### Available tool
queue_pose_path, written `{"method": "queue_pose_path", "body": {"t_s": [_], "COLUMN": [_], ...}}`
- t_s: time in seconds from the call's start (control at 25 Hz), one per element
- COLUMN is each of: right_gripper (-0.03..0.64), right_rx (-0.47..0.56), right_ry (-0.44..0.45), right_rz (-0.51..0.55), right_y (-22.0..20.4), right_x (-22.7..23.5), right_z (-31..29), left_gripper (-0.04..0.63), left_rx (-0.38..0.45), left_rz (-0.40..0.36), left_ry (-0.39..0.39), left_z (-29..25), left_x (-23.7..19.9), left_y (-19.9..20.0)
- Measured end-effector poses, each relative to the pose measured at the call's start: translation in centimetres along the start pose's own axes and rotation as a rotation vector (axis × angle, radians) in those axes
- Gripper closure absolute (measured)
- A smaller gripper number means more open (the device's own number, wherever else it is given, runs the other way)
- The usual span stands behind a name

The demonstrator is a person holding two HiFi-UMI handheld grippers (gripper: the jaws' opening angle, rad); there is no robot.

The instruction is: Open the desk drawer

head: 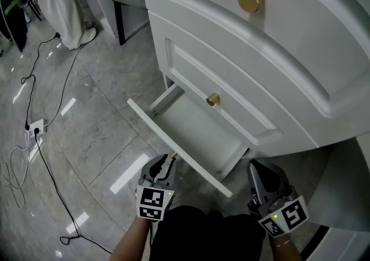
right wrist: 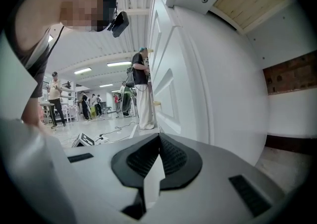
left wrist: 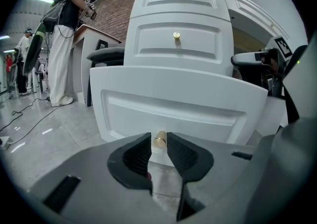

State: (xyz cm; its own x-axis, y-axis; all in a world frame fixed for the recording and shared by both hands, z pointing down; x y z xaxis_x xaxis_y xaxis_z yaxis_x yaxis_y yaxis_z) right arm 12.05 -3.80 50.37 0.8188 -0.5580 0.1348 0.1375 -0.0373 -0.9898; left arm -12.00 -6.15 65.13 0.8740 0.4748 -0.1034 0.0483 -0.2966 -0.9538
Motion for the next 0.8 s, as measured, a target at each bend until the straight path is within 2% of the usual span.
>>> {"method": "queue_pose_path", "body": {"t_s": [0.32, 0.48, 0.68, 0.8], "right_gripper": [0.612, 0.612, 0.612, 0.612], "right_rx": [0.022, 0.033, 0.049, 0.068], "right_ry": [0.017, 0.011, -0.003, 0.003], "right_rz": [0.004, 0.013, 0.012, 0.0], "right_y": [0.6, 0.9, 1.5, 2.2], "right_x": [-0.4, -0.2, 0.4, 0.5], "right_z": [-1.1, -1.0, -0.8, -0.7], "left_gripper": [0.512, 0.512, 0.528, 0.537], "left_rx": [0.087, 0.138, 0.239, 0.272], "left_rz": [-0.03, -0.053, -0.053, -0.051], "left_ry": [0.052, 0.052, 0.053, 0.063], "left_z": [1.4, 2.0, 2.3, 2.3], "left_x": [-0.9, -0.5, 0.3, 0.5], "left_y": [4.0, 6.7, 10.3, 12.0]}}
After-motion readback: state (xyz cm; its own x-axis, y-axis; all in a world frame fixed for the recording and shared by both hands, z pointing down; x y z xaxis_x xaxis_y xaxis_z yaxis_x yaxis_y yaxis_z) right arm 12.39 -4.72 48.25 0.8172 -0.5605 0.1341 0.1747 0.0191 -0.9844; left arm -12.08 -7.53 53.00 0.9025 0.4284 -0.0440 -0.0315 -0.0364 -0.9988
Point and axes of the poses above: the fingertips, and each gripper's own axes: z backward along the fingers, x to its right, y out of its top, the point moved 6 cm from there along z, backward along the fingers, and after that the axes turned 13 degrees about x, right-handed, at the moved point
